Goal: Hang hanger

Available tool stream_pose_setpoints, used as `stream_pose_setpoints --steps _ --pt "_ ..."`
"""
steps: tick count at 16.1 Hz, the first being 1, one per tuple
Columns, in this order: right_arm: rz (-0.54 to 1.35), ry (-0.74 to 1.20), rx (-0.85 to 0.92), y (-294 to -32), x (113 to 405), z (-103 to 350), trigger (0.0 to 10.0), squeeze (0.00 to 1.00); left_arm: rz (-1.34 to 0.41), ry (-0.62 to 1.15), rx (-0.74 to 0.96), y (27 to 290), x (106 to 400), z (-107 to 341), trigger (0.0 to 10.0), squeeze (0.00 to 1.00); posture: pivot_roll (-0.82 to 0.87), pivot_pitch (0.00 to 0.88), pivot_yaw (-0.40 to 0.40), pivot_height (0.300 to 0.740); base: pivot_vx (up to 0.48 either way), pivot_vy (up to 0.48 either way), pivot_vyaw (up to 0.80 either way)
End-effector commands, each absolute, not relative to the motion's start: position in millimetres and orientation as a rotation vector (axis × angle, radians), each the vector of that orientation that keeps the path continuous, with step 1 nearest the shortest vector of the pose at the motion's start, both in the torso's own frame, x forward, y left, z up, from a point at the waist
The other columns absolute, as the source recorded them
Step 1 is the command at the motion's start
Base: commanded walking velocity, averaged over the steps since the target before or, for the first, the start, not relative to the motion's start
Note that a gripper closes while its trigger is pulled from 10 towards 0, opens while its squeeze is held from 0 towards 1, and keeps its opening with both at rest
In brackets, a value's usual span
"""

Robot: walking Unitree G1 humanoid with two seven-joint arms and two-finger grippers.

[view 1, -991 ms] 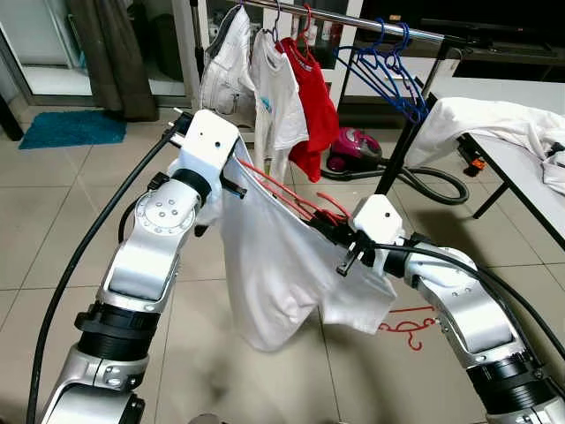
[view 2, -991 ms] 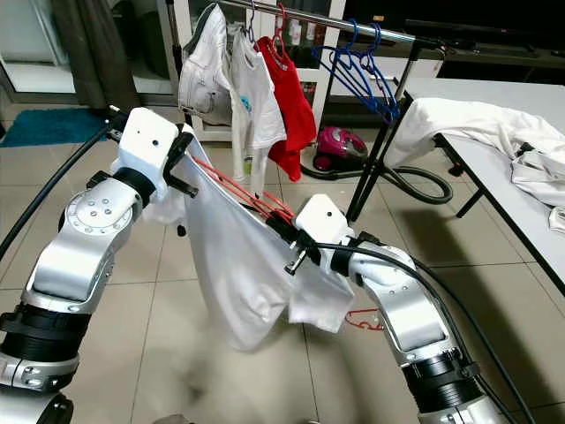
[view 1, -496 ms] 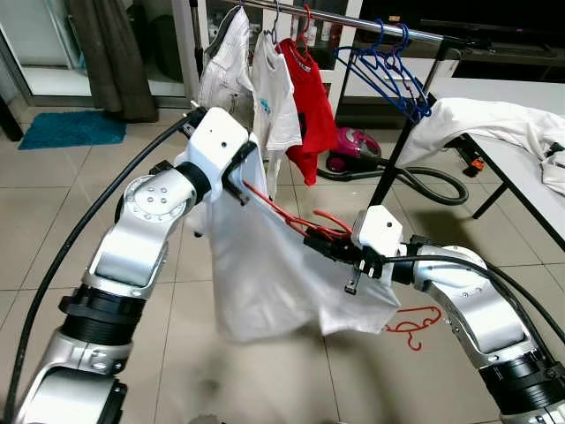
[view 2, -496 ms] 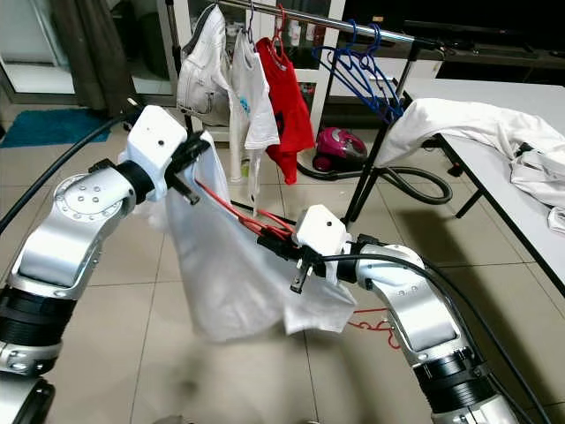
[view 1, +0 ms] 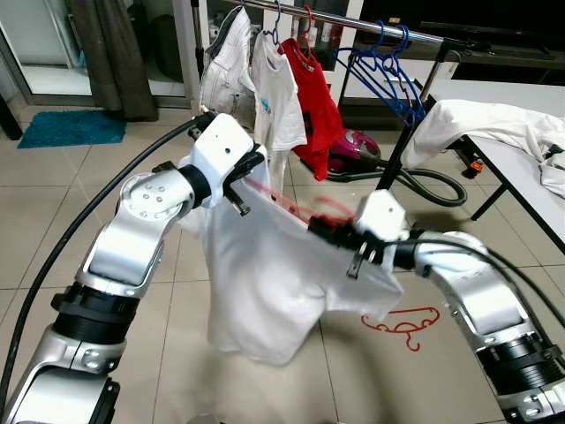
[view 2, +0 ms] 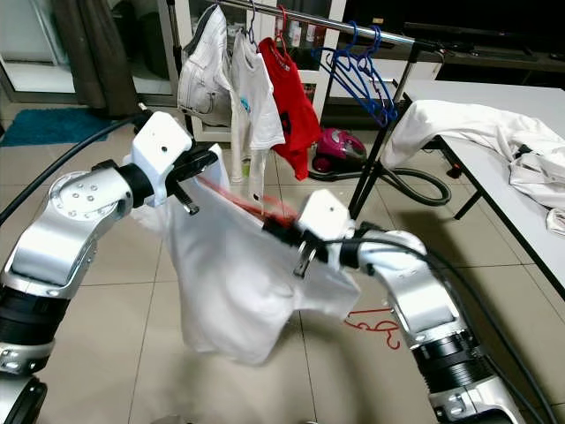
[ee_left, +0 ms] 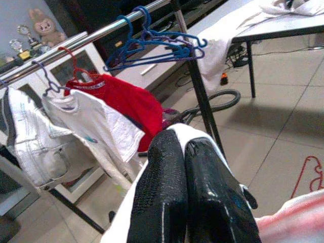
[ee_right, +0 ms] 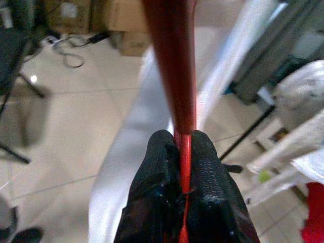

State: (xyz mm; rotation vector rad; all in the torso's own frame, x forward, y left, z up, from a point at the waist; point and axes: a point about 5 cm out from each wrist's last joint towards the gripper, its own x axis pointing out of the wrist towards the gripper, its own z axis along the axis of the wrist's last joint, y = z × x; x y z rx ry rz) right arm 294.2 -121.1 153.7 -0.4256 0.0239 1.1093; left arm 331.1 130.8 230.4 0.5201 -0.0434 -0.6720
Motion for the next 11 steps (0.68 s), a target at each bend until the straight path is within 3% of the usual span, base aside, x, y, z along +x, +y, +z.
stream_pose_setpoints --steps 1,6,11 --pt "1.159 0.055 -0.466 -115 290 148 10.0 0.00 -0.715 -0.104 0.516 118 328 245 0.0 0.00 0.05 0.002 -0.081 0.740 0.000 0.000 0.00" --pt "1.087 0.099 -0.511 -114 301 142 10.0 0.00 -0.786 -0.062 0.397 101 318 250 0.0 0.00 0.06 0.000 -0.083 0.740 0.000 0.000 0.00" --pt "1.062 0.055 -0.471 -114 308 155 10.0 0.00 -0.724 0.078 0.528 113 317 230 0.0 0.00 0.06 0.000 -0.084 0.740 0.000 0.000 0.00"
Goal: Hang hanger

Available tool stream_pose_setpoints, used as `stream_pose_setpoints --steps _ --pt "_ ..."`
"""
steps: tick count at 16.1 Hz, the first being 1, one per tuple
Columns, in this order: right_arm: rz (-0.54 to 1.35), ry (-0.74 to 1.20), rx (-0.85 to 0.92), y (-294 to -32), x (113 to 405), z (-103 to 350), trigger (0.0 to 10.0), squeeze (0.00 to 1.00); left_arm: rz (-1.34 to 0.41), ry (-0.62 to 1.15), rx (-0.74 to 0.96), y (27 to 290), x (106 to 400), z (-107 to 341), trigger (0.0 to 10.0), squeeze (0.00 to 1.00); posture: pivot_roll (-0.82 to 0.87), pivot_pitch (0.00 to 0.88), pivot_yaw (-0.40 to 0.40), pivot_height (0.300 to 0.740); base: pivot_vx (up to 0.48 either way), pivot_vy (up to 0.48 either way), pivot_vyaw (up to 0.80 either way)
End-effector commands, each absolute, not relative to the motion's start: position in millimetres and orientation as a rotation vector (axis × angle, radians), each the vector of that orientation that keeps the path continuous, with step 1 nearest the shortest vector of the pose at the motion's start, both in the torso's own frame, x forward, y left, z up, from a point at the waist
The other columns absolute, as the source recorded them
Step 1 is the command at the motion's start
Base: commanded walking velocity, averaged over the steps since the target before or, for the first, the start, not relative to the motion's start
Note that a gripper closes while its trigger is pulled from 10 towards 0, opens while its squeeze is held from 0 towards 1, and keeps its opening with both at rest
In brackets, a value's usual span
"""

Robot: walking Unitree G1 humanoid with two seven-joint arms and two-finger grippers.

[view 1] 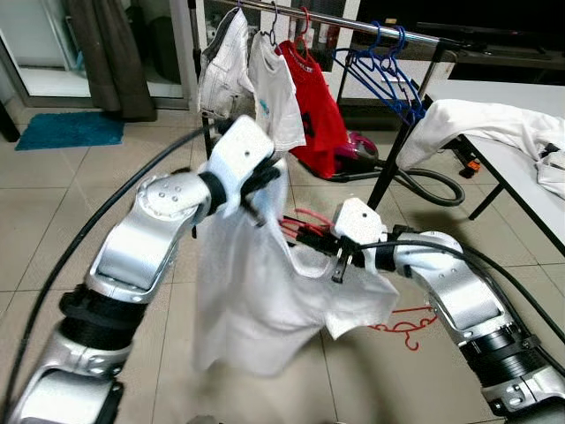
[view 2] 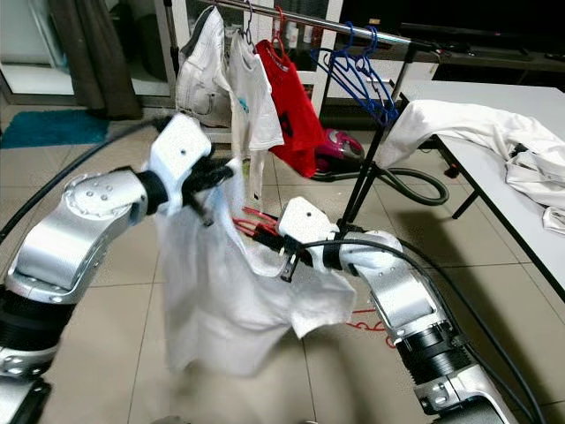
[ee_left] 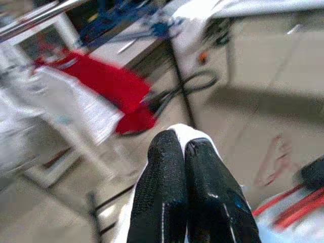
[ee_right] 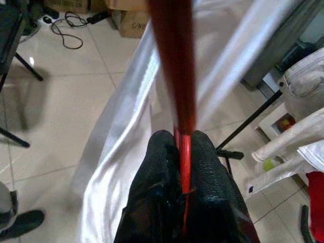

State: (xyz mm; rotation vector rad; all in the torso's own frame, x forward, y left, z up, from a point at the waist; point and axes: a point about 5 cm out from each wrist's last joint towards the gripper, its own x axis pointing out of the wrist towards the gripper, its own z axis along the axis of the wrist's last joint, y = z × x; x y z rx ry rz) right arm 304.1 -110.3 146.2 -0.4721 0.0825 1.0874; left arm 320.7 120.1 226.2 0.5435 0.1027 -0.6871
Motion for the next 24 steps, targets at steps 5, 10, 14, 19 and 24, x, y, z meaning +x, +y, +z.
stream_pose_setpoints --steps 5,10,14,19,24 --pt "1.069 0.042 -0.468 -114 309 157 10.0 0.00 -0.513 0.057 0.571 135 332 246 1.7 0.00 0.06 0.000 -0.090 0.740 0.000 0.000 0.00" --pt "1.124 0.039 -0.472 -109 305 157 10.0 0.00 -0.626 0.010 0.472 112 330 248 0.0 0.00 0.06 0.000 -0.089 0.740 0.000 0.000 0.00" --pt "1.148 0.035 -0.471 -106 301 157 10.0 0.00 -0.621 0.057 0.492 116 335 244 0.0 0.00 0.05 0.000 -0.081 0.740 0.000 0.000 0.00" --pt "1.162 0.024 -0.465 -106 301 159 10.0 0.00 -0.675 0.091 0.432 114 336 235 10.0 1.00 0.05 0.000 -0.086 0.740 0.000 0.000 0.00" --pt "1.169 0.032 -0.476 -108 302 159 10.0 0.00 -0.704 0.082 0.442 122 331 244 10.0 1.00 0.06 0.000 -0.096 0.740 0.000 0.000 0.00"
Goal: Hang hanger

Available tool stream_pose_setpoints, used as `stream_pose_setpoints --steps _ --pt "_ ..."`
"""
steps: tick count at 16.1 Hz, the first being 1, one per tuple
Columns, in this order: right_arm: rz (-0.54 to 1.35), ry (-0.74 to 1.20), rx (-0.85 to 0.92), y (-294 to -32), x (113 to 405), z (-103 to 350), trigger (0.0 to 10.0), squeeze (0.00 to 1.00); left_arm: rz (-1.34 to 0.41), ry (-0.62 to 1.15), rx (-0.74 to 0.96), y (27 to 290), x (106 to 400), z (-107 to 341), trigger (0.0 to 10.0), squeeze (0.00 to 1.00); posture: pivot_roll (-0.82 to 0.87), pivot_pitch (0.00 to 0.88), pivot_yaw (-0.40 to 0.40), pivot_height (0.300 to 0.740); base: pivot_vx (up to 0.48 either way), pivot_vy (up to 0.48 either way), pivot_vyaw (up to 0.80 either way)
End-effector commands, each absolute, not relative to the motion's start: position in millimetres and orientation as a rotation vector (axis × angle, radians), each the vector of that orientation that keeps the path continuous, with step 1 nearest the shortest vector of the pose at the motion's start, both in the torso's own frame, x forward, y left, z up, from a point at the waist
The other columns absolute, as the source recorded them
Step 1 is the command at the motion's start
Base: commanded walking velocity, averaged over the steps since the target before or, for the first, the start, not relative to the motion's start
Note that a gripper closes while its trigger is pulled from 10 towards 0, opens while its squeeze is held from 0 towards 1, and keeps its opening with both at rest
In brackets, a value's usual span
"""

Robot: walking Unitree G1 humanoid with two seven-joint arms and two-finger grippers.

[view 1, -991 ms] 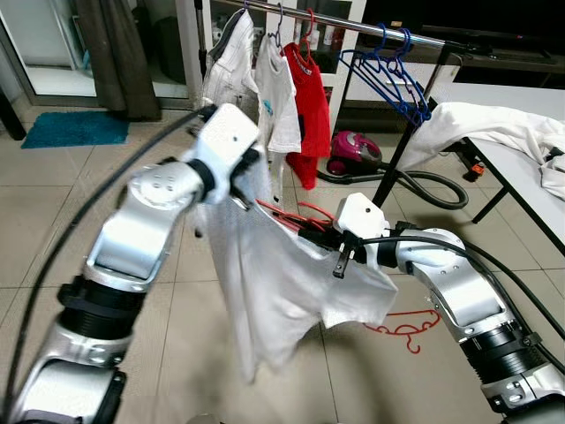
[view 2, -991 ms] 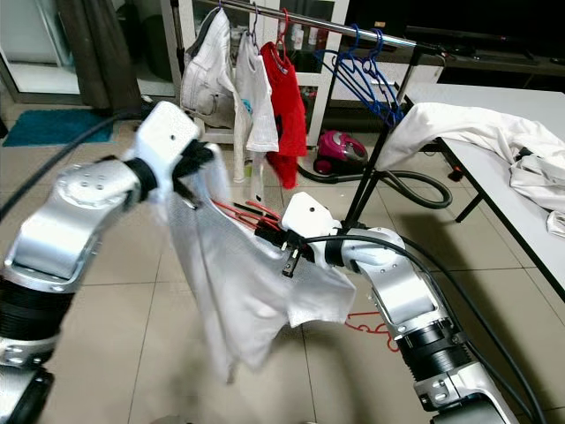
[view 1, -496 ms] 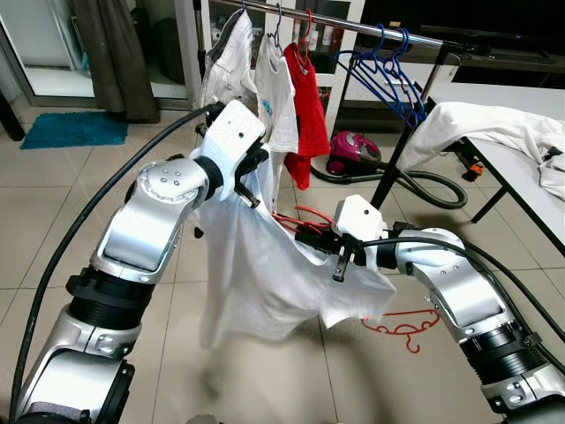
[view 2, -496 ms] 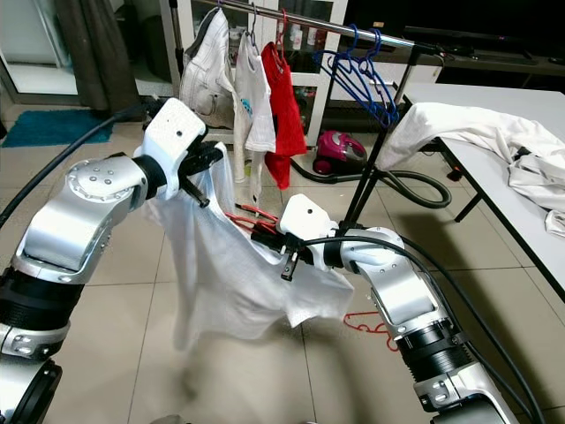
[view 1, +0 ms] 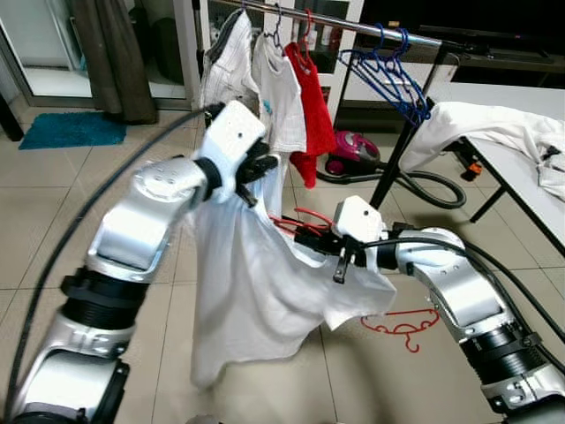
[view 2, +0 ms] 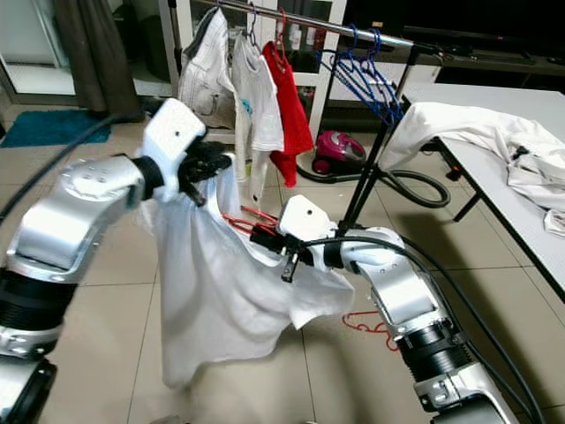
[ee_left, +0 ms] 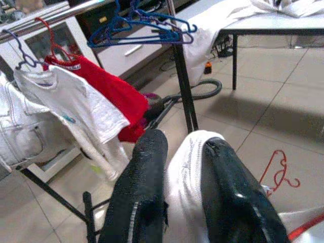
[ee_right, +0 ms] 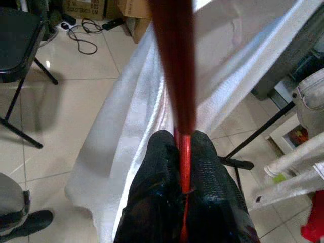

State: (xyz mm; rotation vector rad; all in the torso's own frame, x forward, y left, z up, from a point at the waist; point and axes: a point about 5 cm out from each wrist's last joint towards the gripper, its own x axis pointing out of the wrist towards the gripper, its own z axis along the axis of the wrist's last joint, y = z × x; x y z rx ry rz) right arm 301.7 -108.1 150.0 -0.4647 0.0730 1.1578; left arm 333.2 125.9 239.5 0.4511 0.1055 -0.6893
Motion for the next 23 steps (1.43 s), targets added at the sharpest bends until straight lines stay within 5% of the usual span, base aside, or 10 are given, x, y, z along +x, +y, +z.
stream_pose_setpoints --steps 1,3,4,5,9,10,13,14,19,23 --pt "1.175 0.036 -0.480 -108 302 159 10.0 0.00 -0.710 0.093 0.457 128 331 247 10.0 1.00 0.06 0.000 -0.099 0.740 0.000 0.000 0.00" --pt "1.190 0.055 -0.501 -110 303 157 10.0 0.00 -0.789 0.116 0.502 136 323 250 10.0 1.00 0.06 0.000 -0.108 0.740 0.000 0.000 0.00" --pt "1.195 0.061 -0.507 -110 303 156 10.0 0.00 -0.826 0.123 0.519 137 319 249 10.0 0.44 0.06 0.000 -0.112 0.740 0.000 0.000 0.00" --pt "1.204 0.068 -0.520 -111 303 156 10.0 0.00 -0.866 0.119 0.504 138 316 251 10.0 0.00 0.07 0.000 -0.115 0.740 0.000 0.000 0.00" --pt "1.217 0.073 -0.523 -108 304 155 10.0 0.00 -0.834 0.100 0.457 136 324 255 10.0 0.00 0.07 0.000 -0.121 0.740 0.000 0.000 0.00" --pt "1.224 0.077 -0.523 -108 304 154 10.0 0.00 -0.874 0.170 0.473 136 324 249 10.0 1.00 0.08 0.000 -0.125 0.740 0.000 0.000 0.00" --pt "1.233 0.081 -0.532 -108 304 154 10.0 0.00 -0.900 0.317 0.666 158 330 237 10.0 1.00 0.07 0.000 -0.122 0.740 0.000 0.000 0.00" --pt "1.231 0.083 -0.532 -109 304 154 10.0 0.00 -0.985 0.353 0.735 165 325 235 10.0 0.00 0.07 0.000 -0.122 0.740 0.000 0.000 0.00" --pt "1.226 0.087 -0.533 -111 304 154 10.0 0.00 -1.017 0.294 0.665 177 338 255 10.0 0.00 0.07 0.000 -0.116 0.740 0.000 0.000 0.00" --pt "1.221 0.084 -0.525 -111 303 154 10.0 0.00 -0.924 0.114 0.358 179 359 282 10.0 0.00 0.06 0.000 -0.105 0.740 0.000 0.000 0.00"
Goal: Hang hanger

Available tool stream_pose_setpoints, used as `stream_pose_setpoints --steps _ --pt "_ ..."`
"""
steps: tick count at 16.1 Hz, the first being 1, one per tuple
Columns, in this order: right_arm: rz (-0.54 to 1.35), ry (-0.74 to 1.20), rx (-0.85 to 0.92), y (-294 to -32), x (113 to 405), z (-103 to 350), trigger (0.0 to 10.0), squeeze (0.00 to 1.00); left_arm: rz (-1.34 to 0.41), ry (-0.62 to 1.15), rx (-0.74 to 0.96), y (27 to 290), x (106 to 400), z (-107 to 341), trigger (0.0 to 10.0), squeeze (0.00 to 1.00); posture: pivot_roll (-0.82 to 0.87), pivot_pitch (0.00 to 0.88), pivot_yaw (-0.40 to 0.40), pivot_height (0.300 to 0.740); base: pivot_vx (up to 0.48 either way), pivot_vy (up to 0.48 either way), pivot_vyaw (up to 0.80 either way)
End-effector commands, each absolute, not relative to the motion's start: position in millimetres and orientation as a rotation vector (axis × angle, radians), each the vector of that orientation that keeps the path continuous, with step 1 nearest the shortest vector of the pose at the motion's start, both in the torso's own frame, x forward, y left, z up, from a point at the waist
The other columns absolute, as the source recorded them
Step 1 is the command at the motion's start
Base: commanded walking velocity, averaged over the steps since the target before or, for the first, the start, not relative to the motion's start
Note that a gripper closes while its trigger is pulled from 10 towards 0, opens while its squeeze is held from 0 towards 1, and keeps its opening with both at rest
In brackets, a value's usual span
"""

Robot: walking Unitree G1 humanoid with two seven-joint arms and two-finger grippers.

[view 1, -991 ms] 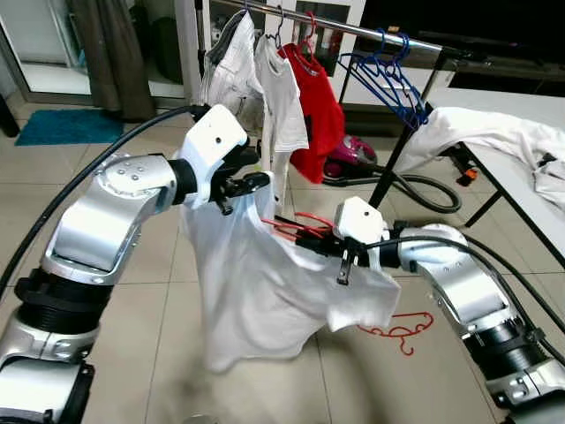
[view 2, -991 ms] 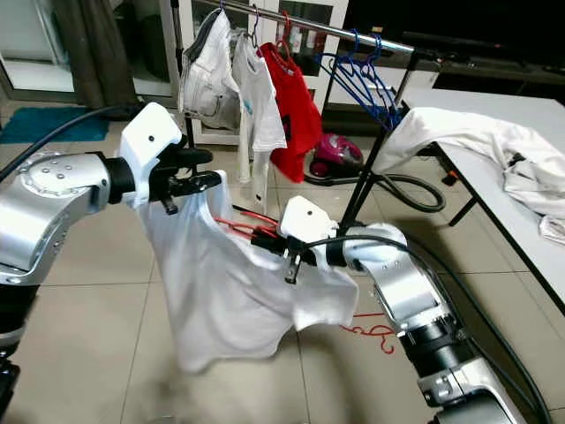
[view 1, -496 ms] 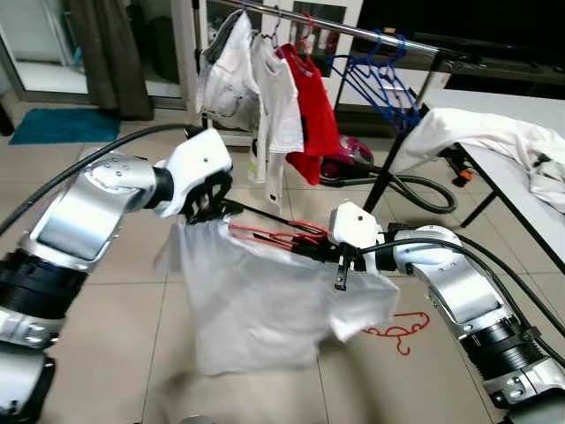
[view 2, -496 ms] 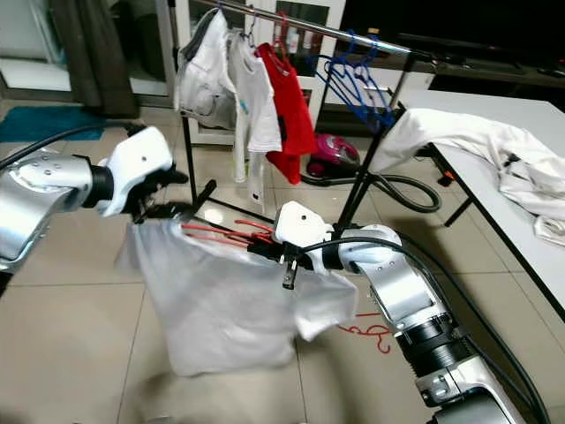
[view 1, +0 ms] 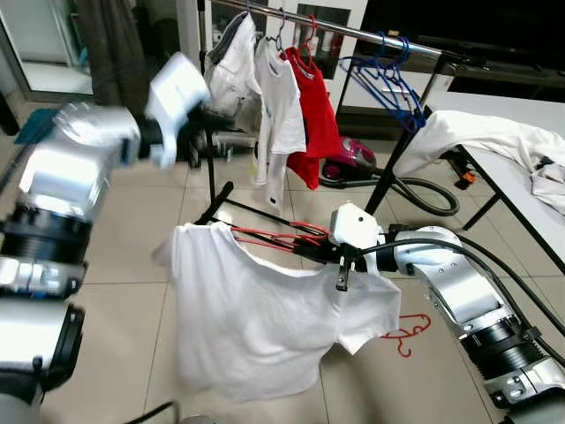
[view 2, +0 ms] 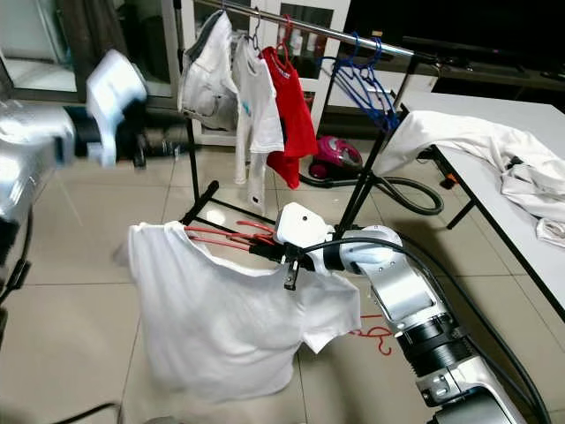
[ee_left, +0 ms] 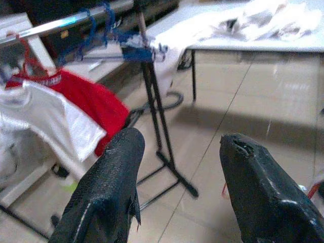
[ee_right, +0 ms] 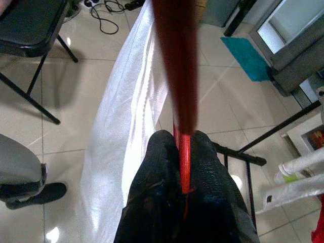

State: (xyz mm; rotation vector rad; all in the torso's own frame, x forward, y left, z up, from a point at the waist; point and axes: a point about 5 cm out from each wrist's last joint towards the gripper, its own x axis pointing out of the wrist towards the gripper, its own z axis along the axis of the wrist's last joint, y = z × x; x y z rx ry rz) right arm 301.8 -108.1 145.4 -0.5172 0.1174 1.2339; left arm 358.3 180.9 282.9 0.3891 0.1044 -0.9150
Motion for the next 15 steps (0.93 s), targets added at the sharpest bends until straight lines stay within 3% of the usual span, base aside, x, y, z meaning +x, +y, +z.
stream_pose_setpoints --steps 1,3,4,6,7,12,13,14,15 --pt "1.211 0.081 -0.528 -112 304 155 10.0 0.00 -0.908 0.100 0.429 181 359 281 10.0 0.00 0.06 0.000 -0.099 0.740 0.000 0.000 0.00" --pt "1.179 0.067 -0.525 -113 305 159 10.0 0.00 -0.899 0.003 0.536 182 354 281 10.0 0.00 0.06 0.000 -0.091 0.740 0.000 0.000 0.00" --pt "1.171 0.062 -0.518 -114 306 163 10.0 0.00 -0.978 -0.033 0.541 178 343 277 10.0 0.00 0.06 0.000 -0.090 0.740 0.000 0.000 0.00" --pt "1.203 0.100 -0.520 -116 305 167 10.0 0.00 -1.111 0.047 0.598 176 325 258 10.0 0.00 0.07 0.000 -0.101 0.740 0.000 0.000 0.00" --pt "1.283 0.213 -0.543 -121 302 166 10.0 0.00 -1.169 0.085 0.649 175 314 245 10.0 0.00 0.07 0.000 -0.110 0.740 0.000 0.000 0.00" --pt "1.436 0.371 -0.581 -121 300 171 10.0 0.00 -1.174 -0.009 0.566 168 309 252 10.0 0.00 0.07 0.000 -0.138 0.740 0.000 0.000 0.00" --pt "1.433 0.386 -0.618 -118 304 172 10.0 0.00 -1.227 0.012 0.476 162 306 253 10.0 0.83 0.07 0.000 -0.143 0.740 0.000 0.000 0.00" --pt "1.434 0.387 -0.632 -115 307 175 10.0 0.00 -1.283 0.032 0.379 157 303 253 10.0 1.00 0.07 0.000 -0.151 0.740 0.000 0.000 0.00" --pt "1.430 0.377 -0.630 -112 308 177 10.0 0.00 -1.304 0.064 0.347 154 302 247 10.0 1.00 0.07 0.000 -0.153 0.740 0.000 0.000 0.00"
